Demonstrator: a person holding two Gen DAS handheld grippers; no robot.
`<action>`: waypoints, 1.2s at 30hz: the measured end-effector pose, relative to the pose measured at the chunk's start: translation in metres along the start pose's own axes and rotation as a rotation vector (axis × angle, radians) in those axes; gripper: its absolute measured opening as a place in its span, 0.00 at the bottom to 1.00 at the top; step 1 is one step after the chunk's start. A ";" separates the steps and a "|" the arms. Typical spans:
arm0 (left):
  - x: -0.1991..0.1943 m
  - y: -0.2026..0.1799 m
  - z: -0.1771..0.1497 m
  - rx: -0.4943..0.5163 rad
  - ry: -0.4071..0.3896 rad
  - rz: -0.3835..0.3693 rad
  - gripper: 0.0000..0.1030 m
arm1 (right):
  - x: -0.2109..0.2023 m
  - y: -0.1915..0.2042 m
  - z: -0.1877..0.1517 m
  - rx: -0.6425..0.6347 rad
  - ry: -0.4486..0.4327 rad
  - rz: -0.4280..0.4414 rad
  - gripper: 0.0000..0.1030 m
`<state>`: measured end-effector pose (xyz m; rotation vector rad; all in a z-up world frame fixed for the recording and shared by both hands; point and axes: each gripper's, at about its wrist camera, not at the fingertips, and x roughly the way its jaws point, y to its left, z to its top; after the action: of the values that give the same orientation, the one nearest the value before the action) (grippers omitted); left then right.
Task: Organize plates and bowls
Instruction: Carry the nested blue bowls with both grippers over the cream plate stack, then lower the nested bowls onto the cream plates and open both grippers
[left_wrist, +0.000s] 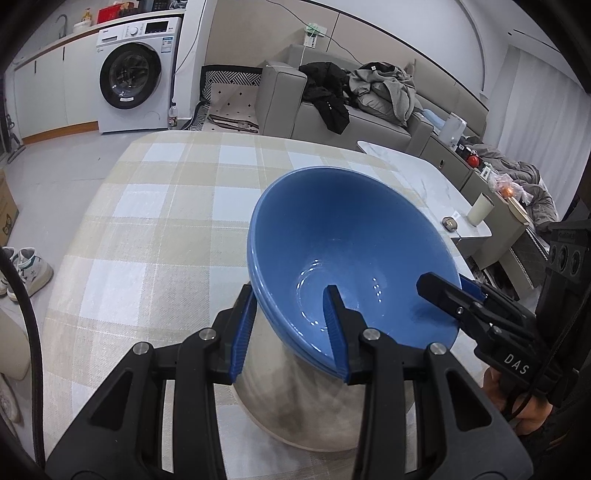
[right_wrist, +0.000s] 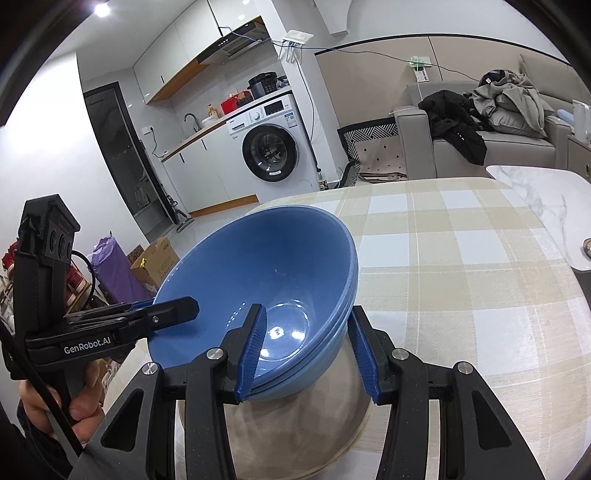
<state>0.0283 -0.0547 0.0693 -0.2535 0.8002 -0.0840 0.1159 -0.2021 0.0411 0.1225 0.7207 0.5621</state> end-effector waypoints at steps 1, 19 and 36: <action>0.002 0.001 0.000 -0.002 0.001 -0.002 0.33 | 0.000 0.001 0.000 -0.004 -0.001 0.000 0.46; 0.004 0.008 -0.005 -0.001 0.019 -0.002 0.33 | -0.001 0.006 -0.001 -0.007 0.015 0.001 0.46; -0.006 0.004 -0.004 0.065 -0.024 0.055 0.67 | -0.008 0.012 -0.001 -0.096 -0.003 -0.046 0.70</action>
<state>0.0211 -0.0503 0.0697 -0.1706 0.7784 -0.0547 0.1052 -0.1963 0.0488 0.0172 0.6906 0.5511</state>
